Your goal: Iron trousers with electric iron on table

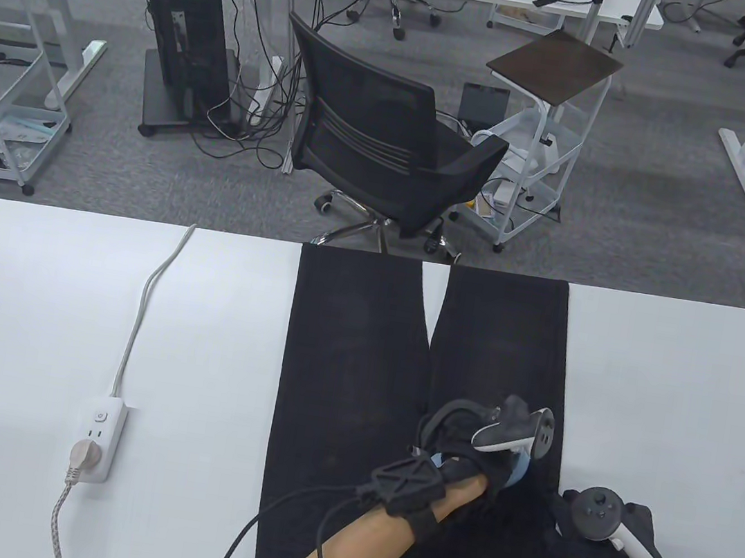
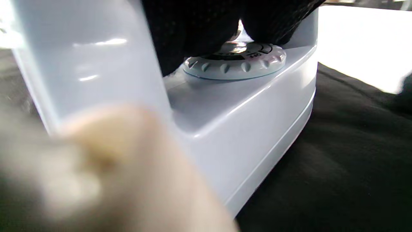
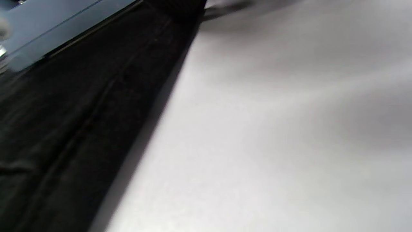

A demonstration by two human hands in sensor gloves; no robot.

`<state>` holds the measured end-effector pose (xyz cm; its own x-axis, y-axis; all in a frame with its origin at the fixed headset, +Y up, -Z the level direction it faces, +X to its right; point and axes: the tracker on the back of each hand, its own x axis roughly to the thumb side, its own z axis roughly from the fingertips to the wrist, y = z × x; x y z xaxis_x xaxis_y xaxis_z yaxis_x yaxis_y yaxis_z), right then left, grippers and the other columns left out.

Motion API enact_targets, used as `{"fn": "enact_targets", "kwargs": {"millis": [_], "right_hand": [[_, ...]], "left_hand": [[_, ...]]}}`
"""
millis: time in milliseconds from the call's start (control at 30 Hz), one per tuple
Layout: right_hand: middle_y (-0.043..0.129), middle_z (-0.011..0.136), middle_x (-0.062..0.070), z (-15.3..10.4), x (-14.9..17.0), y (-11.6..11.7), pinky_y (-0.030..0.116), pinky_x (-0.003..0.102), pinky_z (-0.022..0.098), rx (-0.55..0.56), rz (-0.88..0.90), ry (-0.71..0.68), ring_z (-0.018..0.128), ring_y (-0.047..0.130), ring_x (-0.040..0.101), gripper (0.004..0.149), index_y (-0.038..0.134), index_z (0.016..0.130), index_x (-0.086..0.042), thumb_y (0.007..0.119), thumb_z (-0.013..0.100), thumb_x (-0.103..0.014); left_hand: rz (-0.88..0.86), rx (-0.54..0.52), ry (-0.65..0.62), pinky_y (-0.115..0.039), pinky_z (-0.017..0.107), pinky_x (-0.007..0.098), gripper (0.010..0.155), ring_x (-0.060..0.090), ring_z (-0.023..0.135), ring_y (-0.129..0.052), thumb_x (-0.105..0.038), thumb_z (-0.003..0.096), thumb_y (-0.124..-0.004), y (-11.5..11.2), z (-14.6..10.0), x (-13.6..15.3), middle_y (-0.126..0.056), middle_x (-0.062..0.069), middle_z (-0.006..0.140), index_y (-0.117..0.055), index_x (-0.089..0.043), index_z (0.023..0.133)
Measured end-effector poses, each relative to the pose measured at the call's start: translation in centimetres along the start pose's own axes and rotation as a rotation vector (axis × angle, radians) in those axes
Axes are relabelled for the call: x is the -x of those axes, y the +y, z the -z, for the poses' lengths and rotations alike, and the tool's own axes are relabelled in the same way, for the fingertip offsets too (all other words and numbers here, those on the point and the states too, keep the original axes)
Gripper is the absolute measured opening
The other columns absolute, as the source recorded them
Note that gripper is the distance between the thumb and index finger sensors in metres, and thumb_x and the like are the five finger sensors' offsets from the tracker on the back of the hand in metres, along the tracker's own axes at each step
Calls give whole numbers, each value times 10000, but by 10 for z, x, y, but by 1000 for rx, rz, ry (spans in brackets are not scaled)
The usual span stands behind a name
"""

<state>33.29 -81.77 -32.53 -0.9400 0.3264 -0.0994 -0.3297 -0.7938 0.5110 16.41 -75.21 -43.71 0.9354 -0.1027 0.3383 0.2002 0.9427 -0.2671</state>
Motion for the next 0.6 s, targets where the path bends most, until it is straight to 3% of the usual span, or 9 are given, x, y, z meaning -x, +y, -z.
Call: {"fn": "enact_targets", "kwargs": {"millis": [167, 600], "right_hand": [[56, 1175, 156, 0, 0, 0, 222, 803, 615, 1, -1, -2, 1024, 42, 496, 598, 206, 1140, -199, 566, 668, -265], [67, 1175, 159, 1, -1, 0, 224, 806, 615, 1, 4, -5, 1025, 49, 499, 598, 218, 1140, -195, 579, 667, -256]], "left_hand": [[-122, 46, 147, -797, 593, 565, 493, 197, 492, -996, -448, 645, -743, 6, 23, 16, -917, -15, 566, -628, -97, 972], [-96, 81, 54, -855, 497, 559, 434, 174, 393, -1014, -422, 618, -755, 0, 5, 4, -936, -18, 484, -687, -98, 897]]}}
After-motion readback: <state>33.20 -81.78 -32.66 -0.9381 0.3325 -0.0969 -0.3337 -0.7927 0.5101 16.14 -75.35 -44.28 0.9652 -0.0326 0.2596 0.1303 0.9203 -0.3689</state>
